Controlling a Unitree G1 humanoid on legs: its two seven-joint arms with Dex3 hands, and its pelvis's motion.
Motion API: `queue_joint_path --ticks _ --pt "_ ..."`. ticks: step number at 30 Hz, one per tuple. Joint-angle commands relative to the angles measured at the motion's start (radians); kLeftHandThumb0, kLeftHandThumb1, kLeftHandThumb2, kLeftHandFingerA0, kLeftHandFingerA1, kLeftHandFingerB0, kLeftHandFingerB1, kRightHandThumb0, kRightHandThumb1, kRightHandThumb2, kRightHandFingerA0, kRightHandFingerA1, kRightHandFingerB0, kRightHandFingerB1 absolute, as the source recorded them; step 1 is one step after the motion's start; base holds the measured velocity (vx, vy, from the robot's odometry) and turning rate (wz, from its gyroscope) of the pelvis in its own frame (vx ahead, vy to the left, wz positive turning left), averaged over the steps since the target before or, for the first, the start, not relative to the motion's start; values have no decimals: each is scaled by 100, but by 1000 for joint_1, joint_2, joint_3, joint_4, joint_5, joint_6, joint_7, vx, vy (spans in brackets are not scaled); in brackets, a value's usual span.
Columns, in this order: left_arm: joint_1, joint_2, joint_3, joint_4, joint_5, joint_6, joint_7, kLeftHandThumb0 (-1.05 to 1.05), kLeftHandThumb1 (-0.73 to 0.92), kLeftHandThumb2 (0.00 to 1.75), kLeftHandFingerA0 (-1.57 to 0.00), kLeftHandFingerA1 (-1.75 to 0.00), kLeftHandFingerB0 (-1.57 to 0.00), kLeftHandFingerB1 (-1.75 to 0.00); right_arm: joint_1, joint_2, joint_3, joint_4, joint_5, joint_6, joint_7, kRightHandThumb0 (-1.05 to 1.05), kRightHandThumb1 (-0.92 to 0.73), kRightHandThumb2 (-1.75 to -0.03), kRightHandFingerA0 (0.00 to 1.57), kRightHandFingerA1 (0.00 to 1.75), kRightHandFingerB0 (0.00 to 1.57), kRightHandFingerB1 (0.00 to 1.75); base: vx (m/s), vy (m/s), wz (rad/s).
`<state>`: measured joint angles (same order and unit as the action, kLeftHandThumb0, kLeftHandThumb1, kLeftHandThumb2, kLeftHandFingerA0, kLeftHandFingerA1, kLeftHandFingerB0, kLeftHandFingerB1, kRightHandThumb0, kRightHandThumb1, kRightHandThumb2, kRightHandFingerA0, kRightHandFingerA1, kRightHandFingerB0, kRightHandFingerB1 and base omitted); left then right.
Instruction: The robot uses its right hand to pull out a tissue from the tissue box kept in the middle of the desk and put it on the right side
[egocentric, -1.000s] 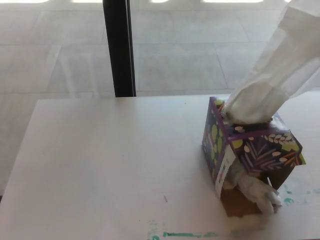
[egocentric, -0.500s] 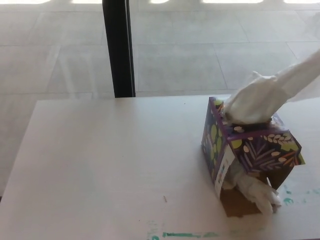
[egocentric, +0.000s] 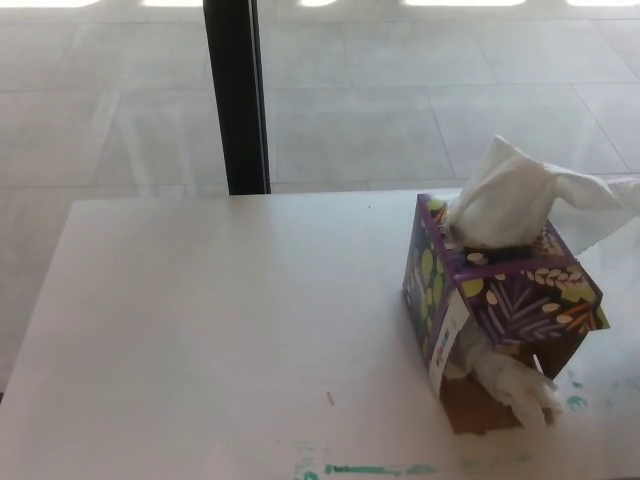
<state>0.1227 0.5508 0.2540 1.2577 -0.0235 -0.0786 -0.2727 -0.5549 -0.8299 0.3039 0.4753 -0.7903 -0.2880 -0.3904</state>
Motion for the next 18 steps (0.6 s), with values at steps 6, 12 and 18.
queue_joint_path --ticks 6,12,18 --pt "-5 8 20 -1 -18 -1 7 -77 73 112 -59 -67 -44 -58 149 13 92 -44 -106 68 117 -26 -53 -80 85 175 70 149 0 0 0" --pt "-3 3 15 -10 -12 -13 16 -82 92 72 -62 -60 -48 -48 173 2 103 -26 -115 100 188 -27 -57 -72 80 174 69 145 0 0 0" --pt "3 -3 19 2 -15 -15 18 -82 92 72 -66 -61 -48 -47 184 -33 123 -67 -158 187 391 -35 -69 -63 79 168 74 122 0 0 0"
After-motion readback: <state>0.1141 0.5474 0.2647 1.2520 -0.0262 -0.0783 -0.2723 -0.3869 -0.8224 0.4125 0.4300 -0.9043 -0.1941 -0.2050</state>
